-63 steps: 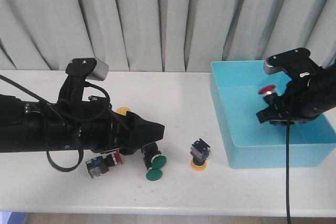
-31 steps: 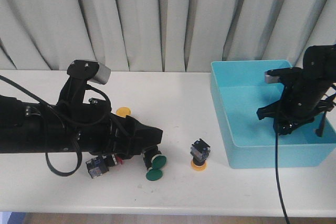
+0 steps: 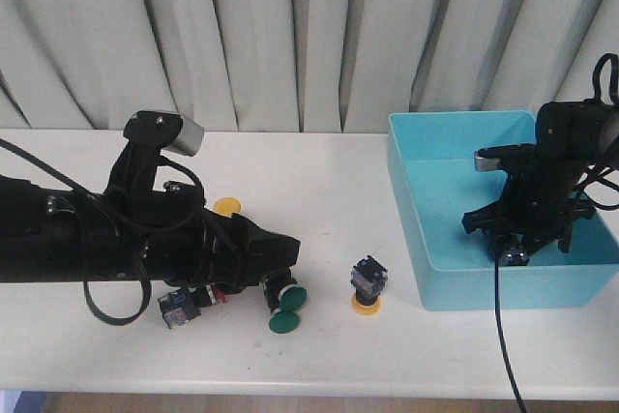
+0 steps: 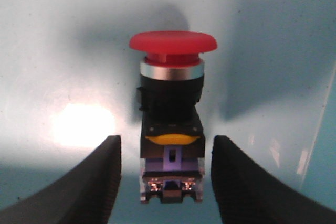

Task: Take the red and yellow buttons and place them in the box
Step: 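Lower the red button into the box and open the right gripper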

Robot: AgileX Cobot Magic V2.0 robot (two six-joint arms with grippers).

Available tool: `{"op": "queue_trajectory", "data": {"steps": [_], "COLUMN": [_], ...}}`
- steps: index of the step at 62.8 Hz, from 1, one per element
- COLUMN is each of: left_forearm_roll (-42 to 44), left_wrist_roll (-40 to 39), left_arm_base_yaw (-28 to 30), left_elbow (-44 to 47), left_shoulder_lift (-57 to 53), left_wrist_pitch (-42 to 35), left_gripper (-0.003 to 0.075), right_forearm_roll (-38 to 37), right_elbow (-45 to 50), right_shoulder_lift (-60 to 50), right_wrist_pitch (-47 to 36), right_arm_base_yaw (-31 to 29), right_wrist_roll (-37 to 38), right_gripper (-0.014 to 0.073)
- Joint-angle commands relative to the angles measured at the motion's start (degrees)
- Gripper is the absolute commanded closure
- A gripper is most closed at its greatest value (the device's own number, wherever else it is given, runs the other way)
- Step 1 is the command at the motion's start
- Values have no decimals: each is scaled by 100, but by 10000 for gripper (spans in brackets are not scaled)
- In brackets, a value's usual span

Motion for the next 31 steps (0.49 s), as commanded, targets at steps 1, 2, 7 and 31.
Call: {"op": "queue_trajectory", "data": {"steps": [1,2,7,31], "left_forearm_roll": [-186,-186,-186,-134], "left_wrist_roll": [6,6,6,6], "left_arm_base_yaw": [-9,-9,-9,-9], "left_elbow": [-154,-154,-154,-154], "left_shoulder_lift": [-183,-183,-183,-183], "left_wrist_pitch": [-47,-47,-52,-113], "left_gripper": [245,245,245,245], "right_forearm_roll": [-21,-16,52,454], "right_elbow": [-216,-238,-342,184], "right_shoulder_lift": [-349,-367,-497,-2917], "right_wrist_pitch": [16,45,227,129], "right_arm_base_yaw": [-17,-17,-17,608], "right_wrist_roll": [-40,-40,-2,-86], "right_gripper": [182,181,186,242]}}
